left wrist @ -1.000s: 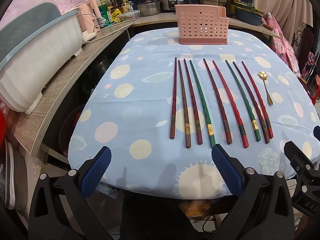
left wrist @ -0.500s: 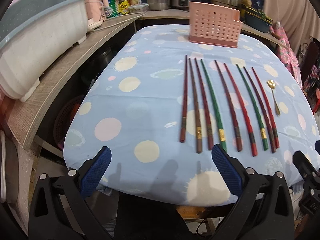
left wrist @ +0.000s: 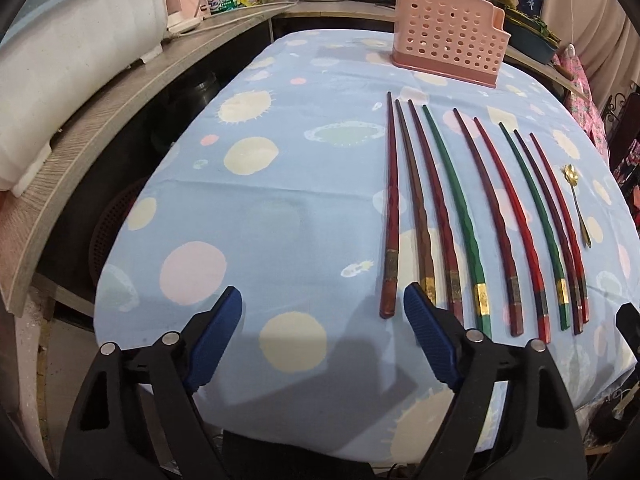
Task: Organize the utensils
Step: 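Grasp the end dark red chopstick with the left tool while the right tool grasps the gold spoon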
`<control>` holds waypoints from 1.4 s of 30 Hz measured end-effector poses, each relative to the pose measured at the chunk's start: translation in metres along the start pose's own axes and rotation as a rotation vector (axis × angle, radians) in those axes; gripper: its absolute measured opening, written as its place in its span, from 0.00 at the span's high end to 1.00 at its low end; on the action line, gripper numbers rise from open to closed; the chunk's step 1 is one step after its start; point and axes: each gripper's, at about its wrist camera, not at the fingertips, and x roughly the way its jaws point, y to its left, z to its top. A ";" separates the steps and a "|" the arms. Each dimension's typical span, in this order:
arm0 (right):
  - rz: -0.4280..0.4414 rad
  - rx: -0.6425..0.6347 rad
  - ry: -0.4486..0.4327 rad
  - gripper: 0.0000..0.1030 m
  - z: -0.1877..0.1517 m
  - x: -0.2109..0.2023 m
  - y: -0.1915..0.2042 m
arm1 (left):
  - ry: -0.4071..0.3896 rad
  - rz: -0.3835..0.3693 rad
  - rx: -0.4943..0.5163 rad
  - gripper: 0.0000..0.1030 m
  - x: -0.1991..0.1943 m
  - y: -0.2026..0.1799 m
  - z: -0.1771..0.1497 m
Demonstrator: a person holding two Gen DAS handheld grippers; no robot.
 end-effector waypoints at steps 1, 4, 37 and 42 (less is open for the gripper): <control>0.001 -0.001 -0.001 0.25 0.002 0.002 0.000 | 0.004 -0.005 -0.003 0.26 0.003 0.000 0.002; 0.004 0.002 -0.005 0.33 0.010 0.008 -0.002 | 0.020 -0.025 -0.006 0.35 0.009 -0.001 0.005; 0.062 0.097 0.087 0.90 0.055 0.074 -0.030 | 0.101 -0.082 -0.007 0.91 0.016 -0.009 0.032; 0.051 0.088 0.044 0.91 0.069 0.059 -0.033 | 0.061 -0.087 -0.024 0.92 -0.002 -0.003 0.046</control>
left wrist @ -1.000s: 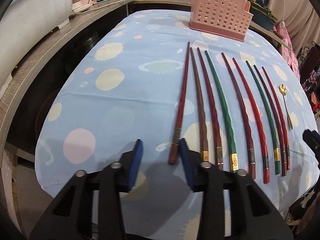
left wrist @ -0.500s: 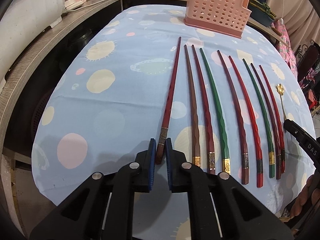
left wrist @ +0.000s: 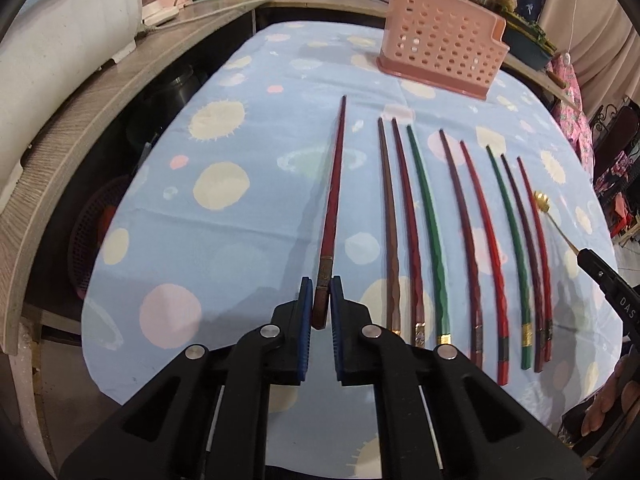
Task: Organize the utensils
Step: 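Grasp the end dark red chopstick with the left tool while the right tool grasps the gold spoon, then lift both held utensils over the pink basket and open both tools to drop them in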
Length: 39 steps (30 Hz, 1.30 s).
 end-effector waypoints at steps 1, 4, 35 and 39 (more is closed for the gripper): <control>0.001 0.002 -0.011 0.91 0.004 -0.003 0.000 | -0.012 -0.001 -0.003 0.92 -0.005 0.001 0.003; 0.000 0.005 -0.039 0.93 0.016 -0.010 -0.003 | -0.051 -0.004 -0.014 0.93 -0.019 0.002 0.015; 0.090 0.011 -0.354 0.98 0.208 -0.041 0.020 | -0.517 -0.090 -0.068 0.93 -0.131 -0.007 0.240; 0.115 0.034 -0.382 0.98 0.239 -0.034 0.023 | -0.611 -0.134 -0.088 0.93 -0.156 -0.017 0.274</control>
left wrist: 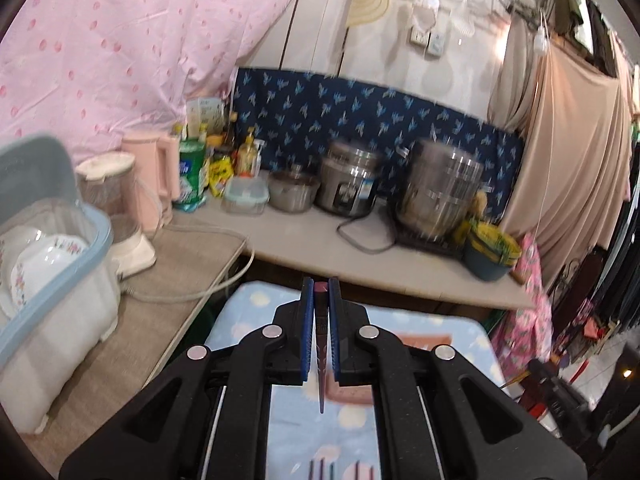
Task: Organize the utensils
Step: 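Lift both held utensils over the pink basket and open both tools to drop them in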
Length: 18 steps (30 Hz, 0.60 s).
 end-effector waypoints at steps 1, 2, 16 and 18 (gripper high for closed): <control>0.004 0.006 -0.006 0.98 0.006 0.005 0.001 | -0.015 -0.008 -0.006 0.93 0.002 -0.005 0.008; 0.007 0.010 -0.012 0.98 0.012 0.010 0.002 | -0.027 -0.018 -0.013 0.93 0.003 -0.008 0.015; 0.010 0.009 0.078 0.98 0.015 0.090 0.004 | 0.000 -0.030 0.001 0.93 0.080 -0.039 0.014; 0.003 0.011 0.095 0.98 0.011 0.099 0.002 | 0.025 -0.026 0.002 0.93 0.090 -0.038 0.004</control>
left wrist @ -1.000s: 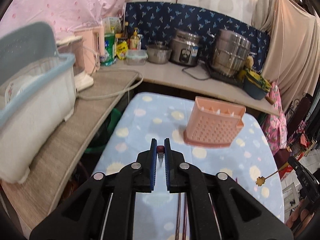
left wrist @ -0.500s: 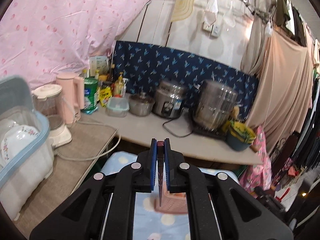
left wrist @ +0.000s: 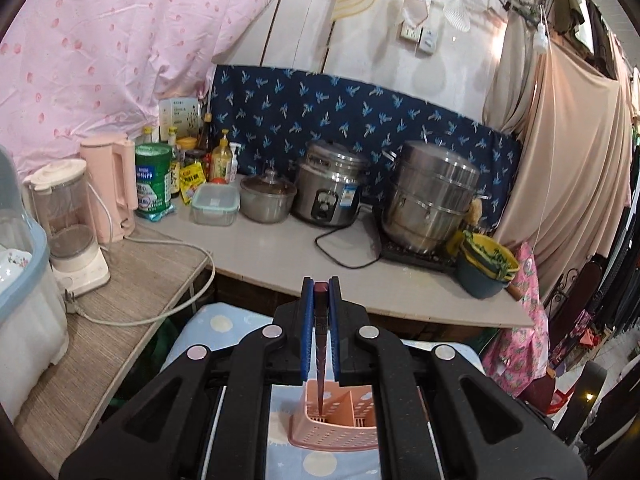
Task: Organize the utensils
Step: 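Lift both held utensils over the pink basket and open both tools to drop them in, then move both open tools back down to the chopstick row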
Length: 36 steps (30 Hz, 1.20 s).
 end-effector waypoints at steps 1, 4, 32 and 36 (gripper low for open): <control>-0.004 0.001 0.004 0.98 0.000 0.003 -0.001 | 0.013 0.000 0.001 0.93 0.005 0.000 -0.004; -0.012 0.001 0.022 0.98 -0.003 0.013 -0.004 | 0.033 0.009 0.006 0.93 0.014 0.002 -0.013; 0.003 -0.029 0.055 0.72 -0.100 -0.105 0.001 | 0.179 0.090 0.092 0.56 -0.065 0.025 -0.115; 0.008 -0.036 0.093 0.72 -0.133 -0.123 0.001 | 0.231 0.098 0.096 0.56 -0.080 0.036 -0.148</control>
